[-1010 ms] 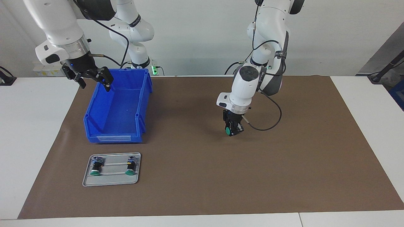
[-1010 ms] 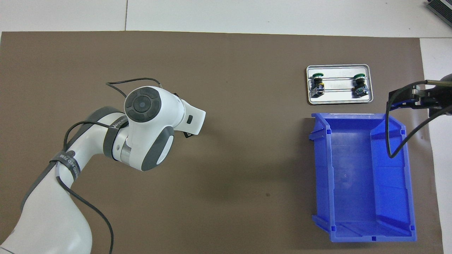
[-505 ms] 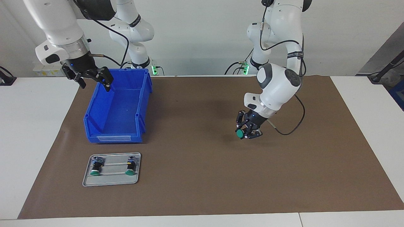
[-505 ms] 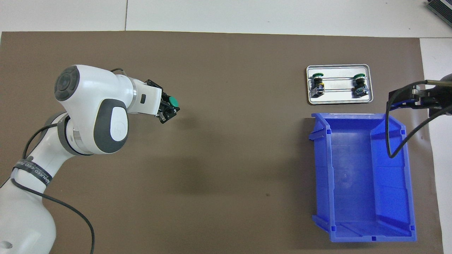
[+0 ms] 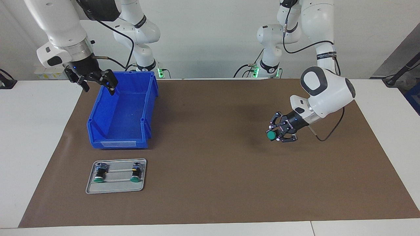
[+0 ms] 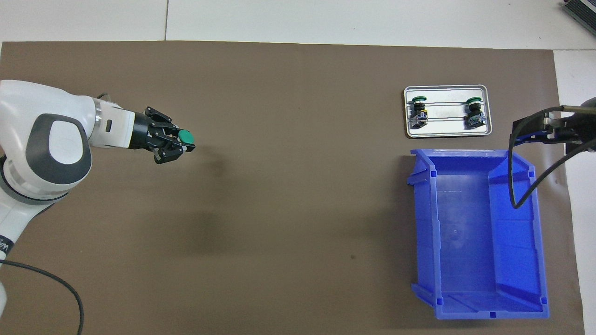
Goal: Place and press button with both arms
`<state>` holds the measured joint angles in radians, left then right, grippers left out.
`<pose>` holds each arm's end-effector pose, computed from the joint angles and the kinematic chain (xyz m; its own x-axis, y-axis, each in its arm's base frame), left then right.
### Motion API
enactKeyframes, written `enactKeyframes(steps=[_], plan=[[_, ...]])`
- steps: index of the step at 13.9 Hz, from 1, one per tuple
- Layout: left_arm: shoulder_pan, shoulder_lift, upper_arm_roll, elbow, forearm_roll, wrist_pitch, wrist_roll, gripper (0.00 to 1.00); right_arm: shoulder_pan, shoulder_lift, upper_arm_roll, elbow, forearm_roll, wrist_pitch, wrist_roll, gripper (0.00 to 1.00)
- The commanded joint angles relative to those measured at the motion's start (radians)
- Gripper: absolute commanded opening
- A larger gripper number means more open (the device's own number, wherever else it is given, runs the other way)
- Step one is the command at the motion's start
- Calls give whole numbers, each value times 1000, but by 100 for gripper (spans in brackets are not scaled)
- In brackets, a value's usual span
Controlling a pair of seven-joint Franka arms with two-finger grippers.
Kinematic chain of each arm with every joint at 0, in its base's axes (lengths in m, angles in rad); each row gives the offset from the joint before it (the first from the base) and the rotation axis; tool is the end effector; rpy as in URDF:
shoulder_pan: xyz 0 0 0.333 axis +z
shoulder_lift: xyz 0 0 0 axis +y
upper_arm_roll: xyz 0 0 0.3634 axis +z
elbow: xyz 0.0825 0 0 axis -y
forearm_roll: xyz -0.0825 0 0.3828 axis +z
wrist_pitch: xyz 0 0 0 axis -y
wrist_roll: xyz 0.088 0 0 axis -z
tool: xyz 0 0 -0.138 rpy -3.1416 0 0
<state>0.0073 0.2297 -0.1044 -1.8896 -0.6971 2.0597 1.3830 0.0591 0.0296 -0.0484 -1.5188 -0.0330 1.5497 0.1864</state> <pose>0.6146 -0.1082 0.4139 0.4372 -0.7291 0.5266 -0.8993 -0.3501 0.2620 0.5623 0.0019 0.6471 0.9845 -0.1754 0.0077 -0.1755 -0.9839 0.0336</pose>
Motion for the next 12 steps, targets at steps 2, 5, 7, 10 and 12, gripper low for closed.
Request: enactKeyframes(steps=[2,5,7,10,12], plan=[[53,-73,-11,-112,-167,-26,137,9,-7,-20,4,-26,12,18,1,100],[28,-107,-14,-189,-333,2,206,10,-7,-20,4,-26,12,18,1,100],[-42,-128,-12,-255,-497,92,289,17,-7,-20,4,-26,12,16,2,100],[-154,-138,-12,-308,-629,226,366,24,-9,-20,4,-26,12,16,1,100],[-181,-161,-14,-357,-686,231,431,27,-12,-20,4,-26,12,16,1,100]])
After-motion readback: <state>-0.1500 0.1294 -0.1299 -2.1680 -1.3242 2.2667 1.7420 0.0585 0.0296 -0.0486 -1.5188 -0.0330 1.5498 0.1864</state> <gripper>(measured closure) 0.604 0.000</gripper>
